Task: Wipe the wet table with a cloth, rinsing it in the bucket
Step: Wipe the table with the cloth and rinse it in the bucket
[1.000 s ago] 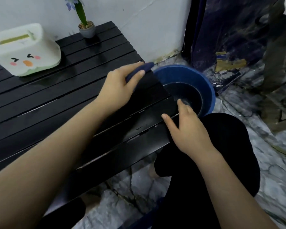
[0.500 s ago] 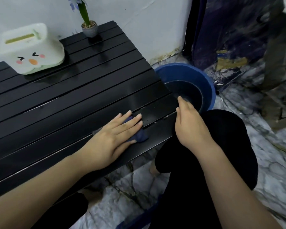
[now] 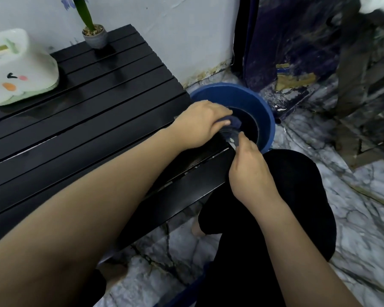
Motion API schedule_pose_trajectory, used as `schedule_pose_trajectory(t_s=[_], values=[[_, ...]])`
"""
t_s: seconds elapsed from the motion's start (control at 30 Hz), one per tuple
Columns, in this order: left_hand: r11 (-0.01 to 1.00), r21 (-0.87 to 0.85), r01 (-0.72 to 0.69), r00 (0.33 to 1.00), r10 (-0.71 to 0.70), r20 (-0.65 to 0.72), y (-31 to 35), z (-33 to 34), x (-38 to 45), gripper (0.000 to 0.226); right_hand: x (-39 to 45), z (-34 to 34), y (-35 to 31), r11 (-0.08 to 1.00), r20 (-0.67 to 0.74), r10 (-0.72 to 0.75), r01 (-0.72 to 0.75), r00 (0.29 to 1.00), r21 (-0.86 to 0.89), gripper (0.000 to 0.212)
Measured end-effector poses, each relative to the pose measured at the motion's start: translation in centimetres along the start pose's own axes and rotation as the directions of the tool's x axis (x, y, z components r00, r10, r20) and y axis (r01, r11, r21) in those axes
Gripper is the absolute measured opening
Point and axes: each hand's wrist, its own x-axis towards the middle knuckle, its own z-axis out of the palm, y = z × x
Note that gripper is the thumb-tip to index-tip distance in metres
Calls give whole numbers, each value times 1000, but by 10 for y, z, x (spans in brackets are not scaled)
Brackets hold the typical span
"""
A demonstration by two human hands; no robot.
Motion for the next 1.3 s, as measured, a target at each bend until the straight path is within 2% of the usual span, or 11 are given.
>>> schedule_pose_trajectory(t_s=[0.13,0.23,0.37,0.5,0.8,0.97,1.03,1.1,1.13,1.2,1.3], values=[[946,-288,146,947,-218,-238,-1,-6,1,37,-2,-1,0,1000,2,-17,17,1000,0,53],[953,-288,94,936,-184,-300,13,-21,-45,39,0,0,2,1000,-6,-23,23,1000,0,50],[999,-36,-30,988,24,-155,28,-23,-144,46,1,0,1,999,2,-34,34,999,0,49],[998,37,-49,998,51,-32,34,-3,-187,48,-2,0,-2,999,9,-41,41,999,-5,50],[999,29,-17,997,19,-77,15,13,-59,48,-3,-5,2,999,10,-12,12,1000,36,58],[996,-7,88,993,-88,-83,-3,15,8,45,0,-2,2,999,-12,-13,13,1000,37,58],[984,-111,140,983,-152,-104,-3,10,24,42,0,-1,0,999,-21,-34,35,999,26,55],[913,-358,198,948,-271,-165,0,0,32,37,-1,0,-3,998,-18,-59,60,998,19,51],[829,-515,217,918,-353,-182,3,-6,33,33,-2,0,-6,997,-22,-73,73,997,12,50],[601,-765,230,834,-527,-164,9,-21,33,29,-3,1,-13,994,-47,-113,112,993,-18,51],[271,-947,171,679,-729,-85,4,-45,15,22,-4,5,-26,972,-78,-205,193,976,-134,54]])
